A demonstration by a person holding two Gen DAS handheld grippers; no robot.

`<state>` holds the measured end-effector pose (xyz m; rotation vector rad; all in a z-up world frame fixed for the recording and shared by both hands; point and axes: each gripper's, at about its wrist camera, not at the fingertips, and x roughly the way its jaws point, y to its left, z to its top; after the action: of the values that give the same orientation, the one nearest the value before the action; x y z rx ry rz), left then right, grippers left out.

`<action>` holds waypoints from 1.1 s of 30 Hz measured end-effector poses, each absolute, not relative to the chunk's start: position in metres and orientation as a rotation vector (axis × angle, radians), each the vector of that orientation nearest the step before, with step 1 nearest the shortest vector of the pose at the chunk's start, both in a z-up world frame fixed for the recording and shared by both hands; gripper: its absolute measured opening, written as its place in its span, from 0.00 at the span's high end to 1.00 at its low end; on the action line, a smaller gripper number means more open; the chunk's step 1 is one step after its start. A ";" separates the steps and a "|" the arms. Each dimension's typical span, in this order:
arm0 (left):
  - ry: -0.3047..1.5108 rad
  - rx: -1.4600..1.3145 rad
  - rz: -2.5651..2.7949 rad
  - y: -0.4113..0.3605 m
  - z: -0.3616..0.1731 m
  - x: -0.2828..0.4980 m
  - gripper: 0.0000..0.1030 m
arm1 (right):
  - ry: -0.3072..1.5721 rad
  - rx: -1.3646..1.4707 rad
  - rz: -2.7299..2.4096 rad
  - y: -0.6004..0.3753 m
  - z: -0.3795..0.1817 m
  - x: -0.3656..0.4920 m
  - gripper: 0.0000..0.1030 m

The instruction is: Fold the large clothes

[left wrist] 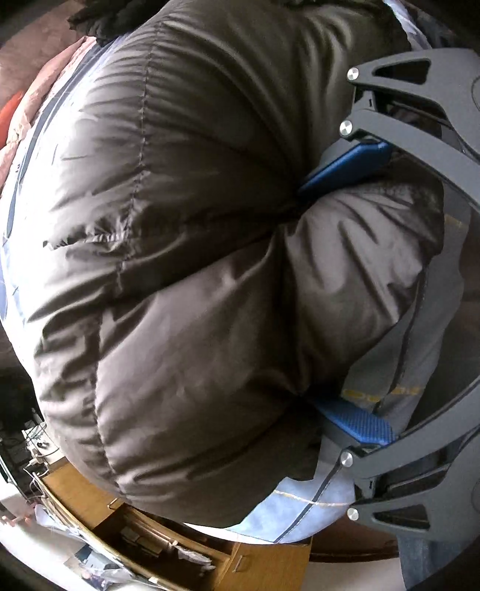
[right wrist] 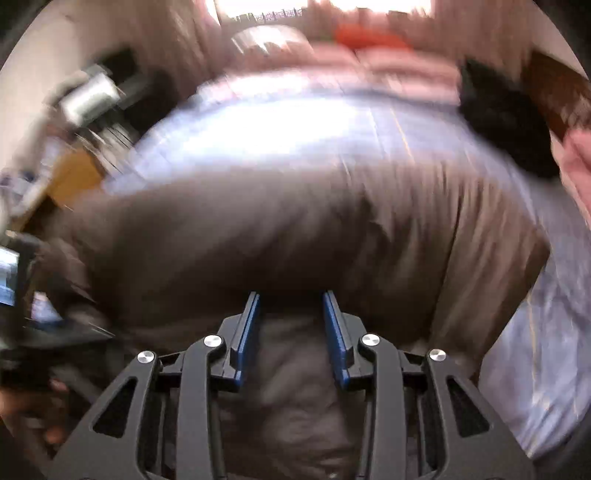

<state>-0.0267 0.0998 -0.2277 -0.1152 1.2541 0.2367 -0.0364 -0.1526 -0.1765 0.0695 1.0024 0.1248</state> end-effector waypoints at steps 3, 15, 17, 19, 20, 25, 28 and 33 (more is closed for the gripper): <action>1.257 -0.105 0.240 0.096 -0.231 -0.025 0.02 | 1.007 0.020 0.095 -0.150 -0.194 -0.036 0.58; 0.787 -0.030 0.317 0.068 -0.128 -0.048 0.02 | 0.733 0.123 0.109 -0.165 -0.134 -0.045 0.48; 0.812 -0.099 0.306 0.078 -0.134 -0.018 0.02 | 0.729 0.183 0.096 -0.175 -0.134 -0.032 0.48; 0.758 -0.216 0.288 0.089 -0.141 0.000 0.02 | 0.720 0.251 0.088 -0.181 -0.134 -0.018 0.48; 0.728 -0.251 0.274 0.092 -0.144 0.005 0.02 | 0.710 0.280 0.099 -0.182 -0.132 -0.014 0.45; 0.819 -0.164 0.312 0.097 -0.183 0.043 0.02 | 0.667 0.305 0.100 -0.176 -0.136 0.016 0.26; 0.841 -0.098 0.312 0.096 -0.201 0.034 0.02 | 0.837 0.217 0.029 -0.176 -0.186 0.034 0.27; 0.932 -0.118 0.307 0.105 -0.196 0.032 0.06 | 0.907 0.148 0.007 -0.168 -0.185 0.033 0.30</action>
<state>0.0322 0.1052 -0.1961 -0.1177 0.9324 0.3074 0.0328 -0.1685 -0.1852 0.1477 0.9073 0.0068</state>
